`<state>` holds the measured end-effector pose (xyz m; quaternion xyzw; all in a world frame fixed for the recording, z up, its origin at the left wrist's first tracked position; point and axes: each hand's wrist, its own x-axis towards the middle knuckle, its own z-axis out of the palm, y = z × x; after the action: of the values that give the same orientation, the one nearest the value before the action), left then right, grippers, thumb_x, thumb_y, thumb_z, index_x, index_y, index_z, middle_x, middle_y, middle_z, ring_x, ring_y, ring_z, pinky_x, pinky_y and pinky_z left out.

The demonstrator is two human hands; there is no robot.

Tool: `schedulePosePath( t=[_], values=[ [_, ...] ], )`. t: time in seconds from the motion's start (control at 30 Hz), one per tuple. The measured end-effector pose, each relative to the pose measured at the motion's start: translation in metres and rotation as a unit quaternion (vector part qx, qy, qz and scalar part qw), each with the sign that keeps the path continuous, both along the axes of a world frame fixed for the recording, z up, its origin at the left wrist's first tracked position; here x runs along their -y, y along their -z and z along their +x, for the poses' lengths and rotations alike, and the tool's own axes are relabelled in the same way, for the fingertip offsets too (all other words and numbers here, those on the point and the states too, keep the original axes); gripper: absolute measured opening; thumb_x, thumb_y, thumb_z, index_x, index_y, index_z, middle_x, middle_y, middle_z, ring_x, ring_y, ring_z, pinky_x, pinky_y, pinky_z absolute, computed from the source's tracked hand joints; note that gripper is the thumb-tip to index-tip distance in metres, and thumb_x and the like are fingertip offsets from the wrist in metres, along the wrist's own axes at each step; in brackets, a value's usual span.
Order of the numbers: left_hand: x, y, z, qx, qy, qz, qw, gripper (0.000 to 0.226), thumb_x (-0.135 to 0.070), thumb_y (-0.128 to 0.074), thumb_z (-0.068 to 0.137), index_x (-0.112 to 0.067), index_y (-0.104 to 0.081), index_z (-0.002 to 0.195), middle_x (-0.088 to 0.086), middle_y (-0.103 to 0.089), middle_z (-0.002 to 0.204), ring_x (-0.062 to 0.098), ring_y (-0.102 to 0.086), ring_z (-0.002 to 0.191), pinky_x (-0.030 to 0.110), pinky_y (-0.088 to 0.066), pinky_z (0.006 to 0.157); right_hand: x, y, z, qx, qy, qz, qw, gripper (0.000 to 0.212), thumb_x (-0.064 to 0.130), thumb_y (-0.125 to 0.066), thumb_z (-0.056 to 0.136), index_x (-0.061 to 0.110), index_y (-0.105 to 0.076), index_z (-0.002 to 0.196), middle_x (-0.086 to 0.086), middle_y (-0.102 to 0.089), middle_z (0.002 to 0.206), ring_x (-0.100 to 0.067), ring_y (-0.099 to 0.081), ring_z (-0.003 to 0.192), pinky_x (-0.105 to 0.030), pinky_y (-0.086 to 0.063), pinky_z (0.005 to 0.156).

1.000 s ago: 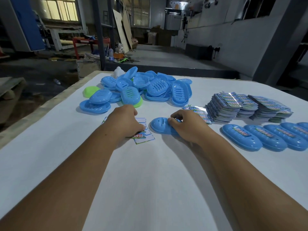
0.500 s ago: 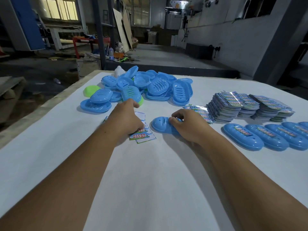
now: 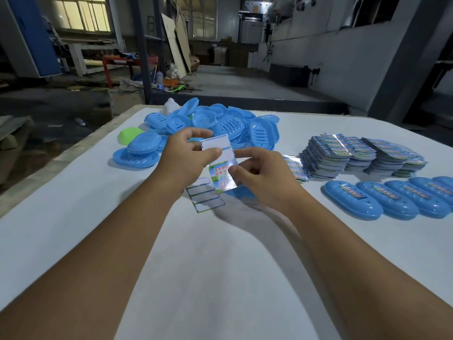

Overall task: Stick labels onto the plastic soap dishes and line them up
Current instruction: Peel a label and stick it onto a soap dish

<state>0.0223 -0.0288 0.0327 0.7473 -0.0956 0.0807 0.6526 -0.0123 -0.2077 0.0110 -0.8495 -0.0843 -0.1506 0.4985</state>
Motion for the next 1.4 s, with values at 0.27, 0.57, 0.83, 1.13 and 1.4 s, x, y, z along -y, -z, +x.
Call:
schedulePosePath(
  t=[0.27, 0.57, 0.83, 1.13, 1.4],
  values=[
    [0.007, -0.001, 0.001, -0.024, 0.001, 0.025, 0.999, 0.023, -0.016, -0.07, 0.087, -0.028, -0.063, 0.105, -0.012, -0.075, 0.07, -0.001, -0.07, 0.064, 0.011, -0.045, 0.047, 0.004, -0.003, 0.006, 0.018, 0.033, 0.102, 0.994, 0.023, 0.015, -0.073, 0.093, 0.021, -0.065, 0.114, 0.008, -0.079, 0.081, -0.006, -0.076, 0.078, -0.027, -0.062, 0.078],
    [0.009, -0.001, -0.003, -0.004, 0.0, 0.074, 0.997, 0.033, -0.014, -0.069, 0.085, -0.031, -0.062, 0.112, -0.016, -0.073, 0.069, -0.011, -0.058, 0.057, 0.007, -0.038, 0.042, 0.006, -0.005, 0.007, 0.005, 0.044, 0.127, 0.991, 0.033, 0.014, -0.072, 0.094, 0.011, -0.063, 0.126, 0.01, -0.078, 0.086, -0.006, -0.076, 0.079, -0.017, -0.059, 0.071],
    [0.008, -0.002, -0.006, 0.006, 0.013, 0.081, 0.997, 0.035, -0.015, -0.072, 0.086, -0.031, -0.06, 0.114, -0.017, -0.073, 0.067, -0.01, -0.058, 0.055, 0.008, -0.04, 0.042, 0.006, -0.005, 0.005, 0.001, 0.048, 0.115, 0.992, 0.031, 0.015, -0.072, 0.094, 0.015, -0.063, 0.124, 0.012, -0.078, 0.082, -0.005, -0.076, 0.078, -0.02, -0.06, 0.074],
    [0.007, -0.004, -0.009, 0.009, 0.027, 0.091, 0.995, 0.036, -0.012, -0.073, 0.085, -0.031, -0.058, 0.112, -0.016, -0.074, 0.069, -0.003, -0.056, 0.052, 0.012, -0.041, 0.041, 0.007, -0.006, 0.005, -0.014, 0.056, 0.109, 0.992, 0.036, 0.018, -0.074, 0.093, 0.013, -0.063, 0.127, 0.003, -0.08, 0.086, -0.008, -0.076, 0.081, -0.036, -0.062, 0.084],
    [0.008, 0.0, -0.011, 0.034, 0.054, 0.111, 0.992, 0.036, -0.015, -0.073, 0.085, -0.035, -0.056, 0.108, -0.01, -0.077, 0.079, 0.023, -0.069, 0.079, 0.02, -0.051, 0.066, 0.006, 0.0, 0.006, 0.015, 0.098, 0.002, 0.995, 0.011, 0.029, -0.078, 0.085, 0.022, -0.074, 0.077, 0.009, -0.073, 0.07, 0.001, -0.064, 0.061, -0.02, -0.052, 0.06]
  ],
)
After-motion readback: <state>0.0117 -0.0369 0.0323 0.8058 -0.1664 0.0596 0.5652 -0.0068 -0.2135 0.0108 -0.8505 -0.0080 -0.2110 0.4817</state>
